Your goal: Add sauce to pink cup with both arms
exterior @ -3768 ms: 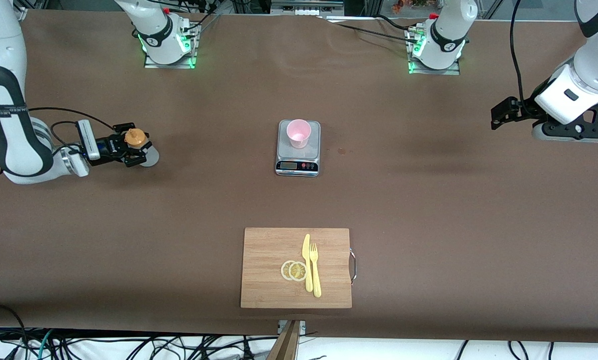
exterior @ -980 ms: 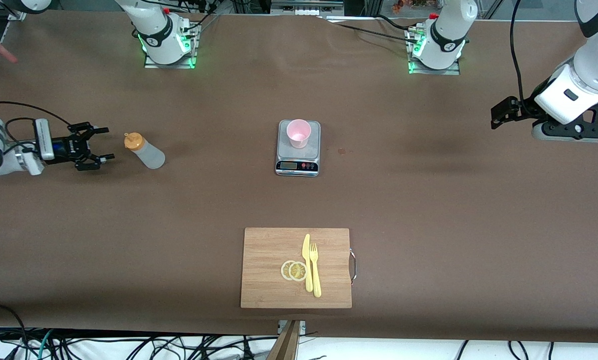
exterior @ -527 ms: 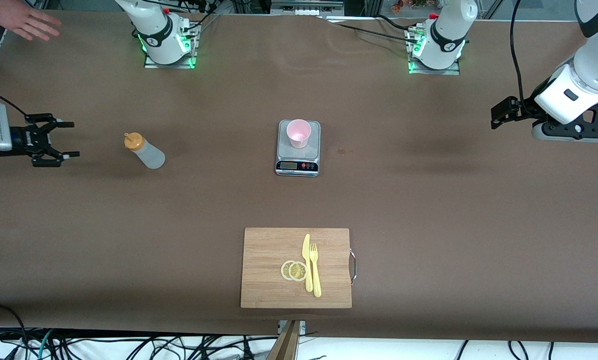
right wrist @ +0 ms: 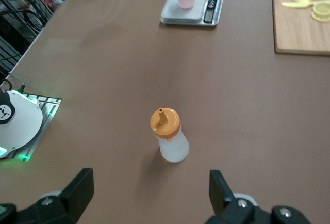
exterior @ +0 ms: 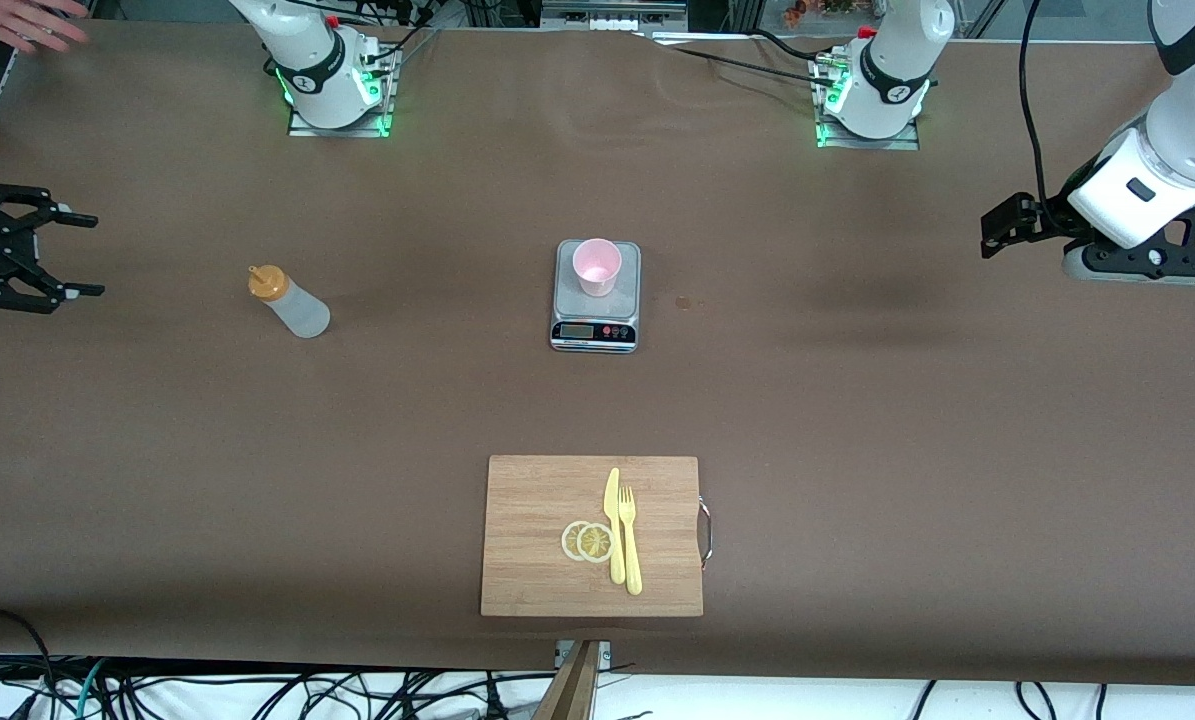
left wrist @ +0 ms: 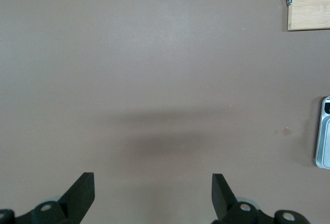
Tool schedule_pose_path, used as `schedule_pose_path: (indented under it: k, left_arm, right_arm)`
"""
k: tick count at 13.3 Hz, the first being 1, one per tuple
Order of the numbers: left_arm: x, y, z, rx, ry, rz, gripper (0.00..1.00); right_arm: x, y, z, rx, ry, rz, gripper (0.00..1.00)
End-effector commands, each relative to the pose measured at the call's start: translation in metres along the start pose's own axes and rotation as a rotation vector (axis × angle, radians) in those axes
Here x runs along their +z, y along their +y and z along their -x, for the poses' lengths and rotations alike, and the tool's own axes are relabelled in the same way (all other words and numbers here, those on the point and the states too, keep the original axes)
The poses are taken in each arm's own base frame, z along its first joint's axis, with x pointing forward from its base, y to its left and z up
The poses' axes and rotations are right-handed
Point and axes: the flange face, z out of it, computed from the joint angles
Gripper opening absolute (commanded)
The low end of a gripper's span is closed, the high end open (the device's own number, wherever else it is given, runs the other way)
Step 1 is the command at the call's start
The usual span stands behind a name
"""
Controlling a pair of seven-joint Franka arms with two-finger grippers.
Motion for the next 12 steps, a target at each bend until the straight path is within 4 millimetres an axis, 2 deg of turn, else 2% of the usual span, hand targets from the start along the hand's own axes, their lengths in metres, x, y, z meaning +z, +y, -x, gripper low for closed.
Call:
schedule_pose_path:
  k: [1, 5, 7, 12]
  left_arm:
    - [-0.005, -0.001, -0.003, 0.018, -0.003, -0.018, 1.00]
    - [-0.006, 0.000, -0.003, 0.020, -0.002, -0.018, 1.00]
    - [-0.005, 0.000, -0.003, 0.020, -0.003, -0.018, 1.00]
    - [-0.005, 0.000, -0.003, 0.020, -0.003, -0.018, 1.00]
  right_arm:
    - [-0.012, -0.011, -0.038, 0.086, -0.090, 0.055, 0.99]
    - [-0.031, -0.018, -0.101, 0.271, -0.197, 0.134, 0.99]
    - [-0.036, -0.019, -0.124, 0.378, -0.226, 0.173, 0.99]
    - [-0.059, -0.030, -0.164, 0.707, -0.300, 0.339, 0.99]
